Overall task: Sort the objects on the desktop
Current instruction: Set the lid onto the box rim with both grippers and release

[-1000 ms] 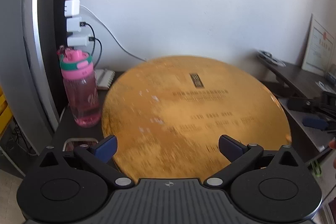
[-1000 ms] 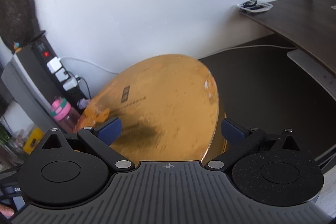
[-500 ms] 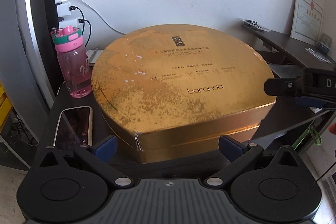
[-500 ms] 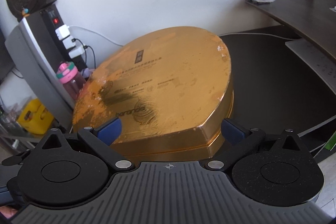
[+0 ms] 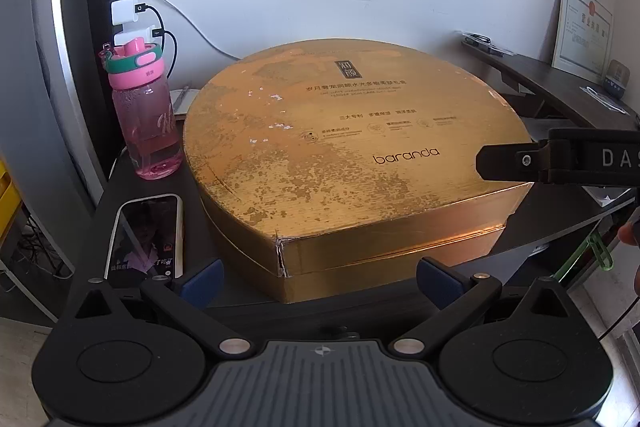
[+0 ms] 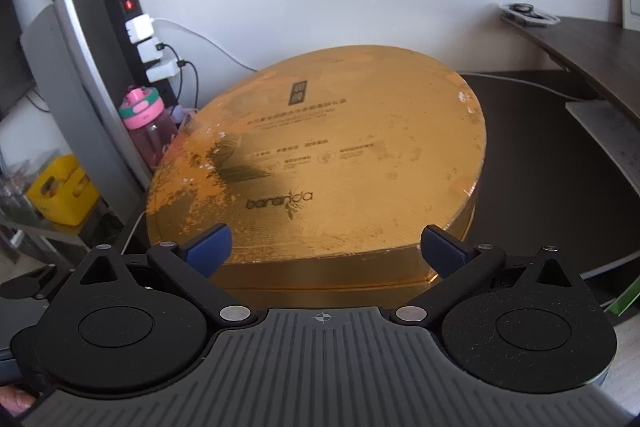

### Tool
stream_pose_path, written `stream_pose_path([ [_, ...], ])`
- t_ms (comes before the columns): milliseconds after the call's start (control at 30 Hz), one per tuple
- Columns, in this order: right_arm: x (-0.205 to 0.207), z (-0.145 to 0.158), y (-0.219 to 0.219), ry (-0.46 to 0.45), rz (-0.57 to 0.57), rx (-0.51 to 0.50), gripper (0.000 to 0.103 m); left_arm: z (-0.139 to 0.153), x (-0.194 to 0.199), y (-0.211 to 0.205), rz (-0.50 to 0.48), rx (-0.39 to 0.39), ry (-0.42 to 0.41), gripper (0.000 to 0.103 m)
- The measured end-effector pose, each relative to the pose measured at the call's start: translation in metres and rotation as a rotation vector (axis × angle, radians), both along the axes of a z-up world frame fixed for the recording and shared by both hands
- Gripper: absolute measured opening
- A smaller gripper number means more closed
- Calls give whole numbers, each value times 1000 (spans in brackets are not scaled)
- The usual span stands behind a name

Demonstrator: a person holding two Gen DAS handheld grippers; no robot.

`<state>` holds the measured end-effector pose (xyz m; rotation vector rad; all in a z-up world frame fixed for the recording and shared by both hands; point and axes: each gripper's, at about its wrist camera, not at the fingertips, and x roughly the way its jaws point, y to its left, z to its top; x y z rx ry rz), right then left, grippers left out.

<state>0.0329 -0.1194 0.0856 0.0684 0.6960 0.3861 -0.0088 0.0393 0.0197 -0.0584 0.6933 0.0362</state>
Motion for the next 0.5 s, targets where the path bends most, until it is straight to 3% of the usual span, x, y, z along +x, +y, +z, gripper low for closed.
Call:
stream_pose_path([
  [133,1,1,3,-31,10,-9,102,1,1,0,-3,-2,-4,102],
  [500,11,-6,6,-53,30,-57,74,2,7,1,16,3,1,102],
])
